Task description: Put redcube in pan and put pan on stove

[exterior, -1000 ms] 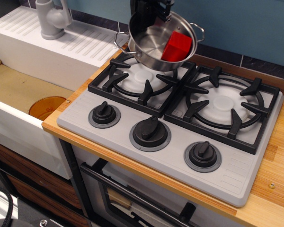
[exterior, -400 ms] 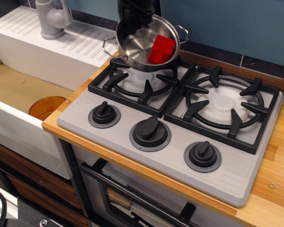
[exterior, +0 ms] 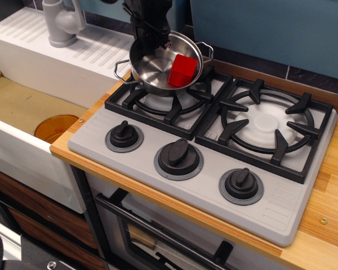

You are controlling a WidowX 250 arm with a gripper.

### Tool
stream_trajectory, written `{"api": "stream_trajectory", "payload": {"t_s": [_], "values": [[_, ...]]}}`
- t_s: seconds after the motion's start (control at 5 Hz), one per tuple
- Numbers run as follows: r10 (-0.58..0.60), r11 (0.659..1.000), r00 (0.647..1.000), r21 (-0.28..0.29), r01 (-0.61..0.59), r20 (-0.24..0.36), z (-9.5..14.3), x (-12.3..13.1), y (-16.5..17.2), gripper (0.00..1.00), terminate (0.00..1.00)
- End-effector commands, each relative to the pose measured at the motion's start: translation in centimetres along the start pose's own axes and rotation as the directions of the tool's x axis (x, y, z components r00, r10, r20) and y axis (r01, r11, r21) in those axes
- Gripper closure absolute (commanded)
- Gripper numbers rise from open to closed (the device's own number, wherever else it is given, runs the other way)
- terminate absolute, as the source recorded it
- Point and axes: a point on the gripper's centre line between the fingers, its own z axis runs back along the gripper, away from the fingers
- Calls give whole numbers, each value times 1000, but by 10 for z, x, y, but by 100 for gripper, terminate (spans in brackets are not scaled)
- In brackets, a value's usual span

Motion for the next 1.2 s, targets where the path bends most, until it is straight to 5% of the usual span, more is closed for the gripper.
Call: {"api": "stream_trajectory", "payload": {"t_s": [0.0, 1.0], "values": [[-9, 1000, 999, 6, 9, 33, 5, -3, -1, 0, 0], [4, 1000, 999, 6, -4, -45, 76, 4, -13, 0, 0]]}}
